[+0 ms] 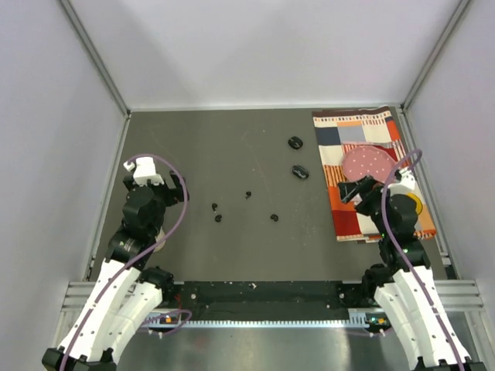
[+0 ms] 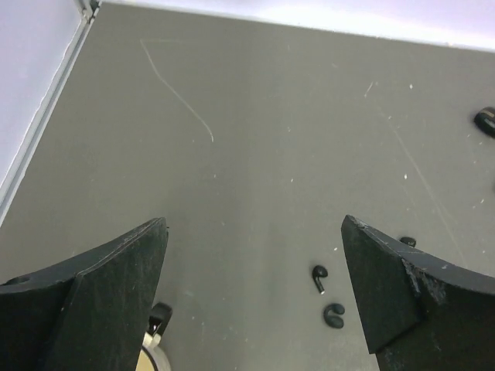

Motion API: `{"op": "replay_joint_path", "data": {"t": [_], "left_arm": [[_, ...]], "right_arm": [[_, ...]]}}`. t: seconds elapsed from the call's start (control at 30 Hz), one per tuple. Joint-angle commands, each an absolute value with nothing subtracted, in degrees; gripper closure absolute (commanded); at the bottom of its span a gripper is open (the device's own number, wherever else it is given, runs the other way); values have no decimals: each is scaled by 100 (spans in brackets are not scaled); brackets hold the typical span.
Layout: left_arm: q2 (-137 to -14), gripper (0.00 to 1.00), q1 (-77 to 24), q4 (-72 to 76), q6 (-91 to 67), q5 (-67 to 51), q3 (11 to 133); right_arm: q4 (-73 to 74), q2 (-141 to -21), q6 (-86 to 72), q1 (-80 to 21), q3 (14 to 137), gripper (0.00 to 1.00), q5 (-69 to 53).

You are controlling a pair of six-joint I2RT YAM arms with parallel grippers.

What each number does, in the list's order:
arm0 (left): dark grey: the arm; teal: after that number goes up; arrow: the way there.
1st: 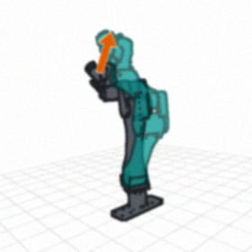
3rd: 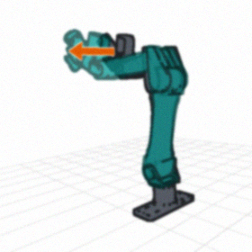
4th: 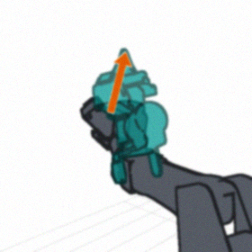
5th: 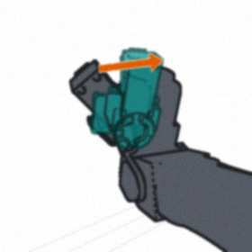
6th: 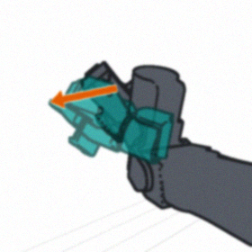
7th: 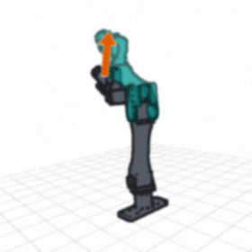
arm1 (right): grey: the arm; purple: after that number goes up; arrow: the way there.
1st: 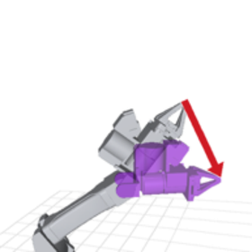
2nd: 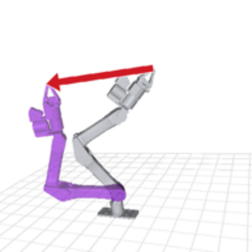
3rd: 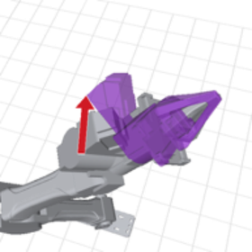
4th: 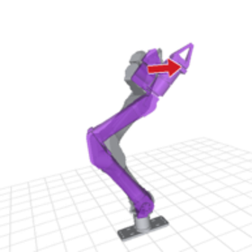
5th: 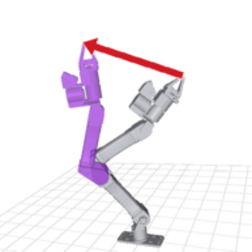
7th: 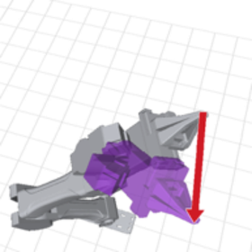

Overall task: Insert the wireless bluetooth earbuds into the charging case
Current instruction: Pick up the charging case at the center of the board.

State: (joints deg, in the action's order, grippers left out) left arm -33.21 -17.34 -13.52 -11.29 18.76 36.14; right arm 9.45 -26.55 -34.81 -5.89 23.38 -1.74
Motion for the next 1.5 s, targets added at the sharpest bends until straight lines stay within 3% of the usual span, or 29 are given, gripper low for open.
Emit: {"op": "replay_joint_path", "data": {"t": [0.0, 0.1, 0.2, 0.37, 0.93, 1.3, 1.47], "left_arm": [[-3261, 1, -1740, -2203, -933, 1716, 4016], [-3164, 1, -1731, -2320, -413, 1616, 3999], [-3068, 1, -1731, -2785, -1036, 2449, 3999], [-2630, 1, -1731, -2568, -1266, 2479, 3543], [-2733, 1, -1740, -2329, -1090, 2065, 3375], [-2654, 1, -1731, -2250, -1063, 2153, 3278], [-2628, 1, -1723, -2197, -1055, 2075, 3234]], "right_arm": [[1448, -3170, -3438, -606, 3101, 1, -712], [2281, -3690, -3244, -606, 3935, 1, -537], [2644, -4279, -3015, -606, 4604, 1, -606], [3199, -4981, -3076, -606, 5273, 1, -712], [3120, -7521, -3700, -1292, 7039, 1, 130], [2892, -9254, -3894, -1336, 8181, 1, -281], [2656, -9922, -3063, -1345, 8806, 1, -623]]}}
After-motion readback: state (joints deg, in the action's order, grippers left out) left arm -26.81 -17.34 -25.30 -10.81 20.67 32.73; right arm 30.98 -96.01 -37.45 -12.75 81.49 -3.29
